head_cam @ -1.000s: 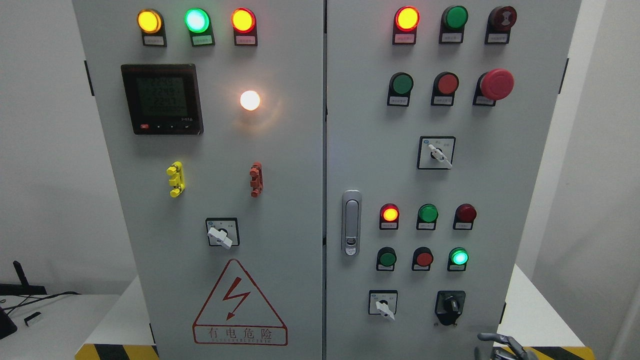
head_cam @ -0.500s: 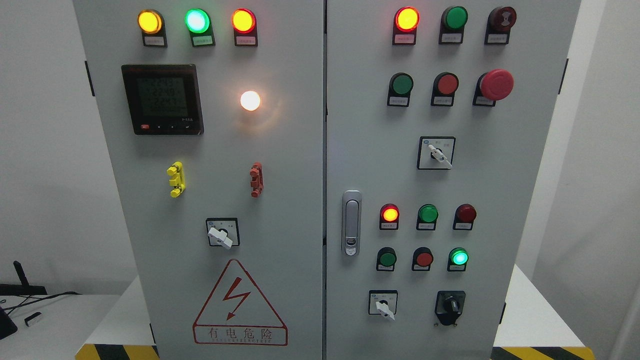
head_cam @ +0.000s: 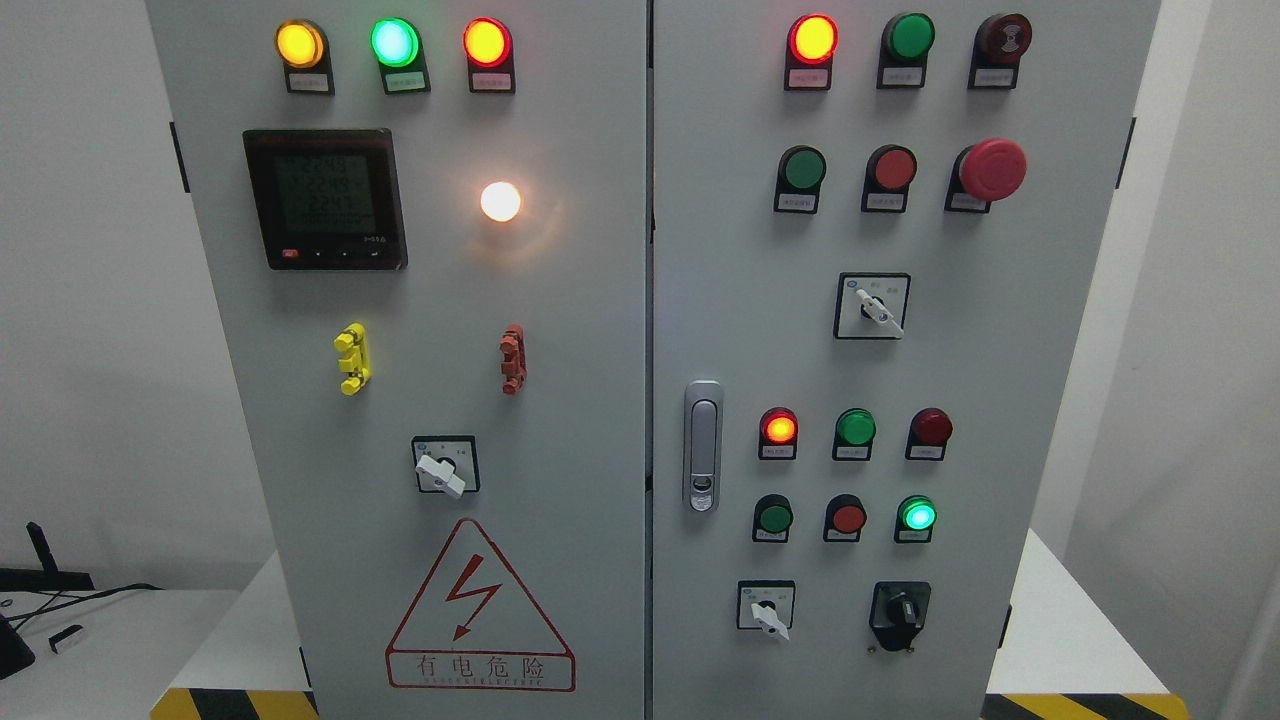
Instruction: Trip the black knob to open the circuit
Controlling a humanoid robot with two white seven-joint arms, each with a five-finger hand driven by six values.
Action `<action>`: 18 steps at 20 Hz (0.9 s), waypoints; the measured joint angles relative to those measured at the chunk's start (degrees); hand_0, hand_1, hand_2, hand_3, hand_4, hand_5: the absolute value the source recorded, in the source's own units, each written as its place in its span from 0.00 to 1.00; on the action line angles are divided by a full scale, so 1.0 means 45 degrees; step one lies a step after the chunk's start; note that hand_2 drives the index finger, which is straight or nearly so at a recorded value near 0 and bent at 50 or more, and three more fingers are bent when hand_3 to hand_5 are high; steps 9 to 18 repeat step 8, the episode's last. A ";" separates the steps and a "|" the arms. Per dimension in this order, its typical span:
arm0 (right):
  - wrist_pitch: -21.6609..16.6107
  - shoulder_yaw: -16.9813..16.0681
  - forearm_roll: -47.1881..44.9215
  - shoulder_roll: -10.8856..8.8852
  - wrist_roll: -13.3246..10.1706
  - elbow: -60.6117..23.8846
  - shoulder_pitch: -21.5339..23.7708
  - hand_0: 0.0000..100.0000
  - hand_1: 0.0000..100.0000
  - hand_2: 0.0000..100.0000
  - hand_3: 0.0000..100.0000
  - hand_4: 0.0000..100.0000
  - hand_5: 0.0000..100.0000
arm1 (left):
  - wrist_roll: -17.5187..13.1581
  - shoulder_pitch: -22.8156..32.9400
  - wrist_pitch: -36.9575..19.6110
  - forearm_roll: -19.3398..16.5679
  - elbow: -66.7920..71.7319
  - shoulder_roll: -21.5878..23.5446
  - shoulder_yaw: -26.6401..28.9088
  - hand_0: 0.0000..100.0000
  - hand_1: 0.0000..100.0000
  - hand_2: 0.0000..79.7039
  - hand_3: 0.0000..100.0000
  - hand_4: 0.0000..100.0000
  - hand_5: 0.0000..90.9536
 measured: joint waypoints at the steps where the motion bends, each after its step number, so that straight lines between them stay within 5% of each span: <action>1: 0.0000 -0.0034 -0.0026 0.0000 0.0003 -0.0069 0.0040 0.00 0.00 0.15 0.23 0.21 0.21 | 0.0000 0.0000 0.0000 0.0000 0.0000 0.0000 0.0000 0.12 0.39 0.00 0.00 0.00 0.00; 18: -0.0002 -0.0182 -0.0139 0.0002 -0.0001 -0.0458 0.0138 0.00 0.00 0.14 0.22 0.21 0.20 | 0.0000 0.0000 0.0000 0.0000 0.0000 0.0000 0.0000 0.12 0.39 0.00 0.00 0.00 0.00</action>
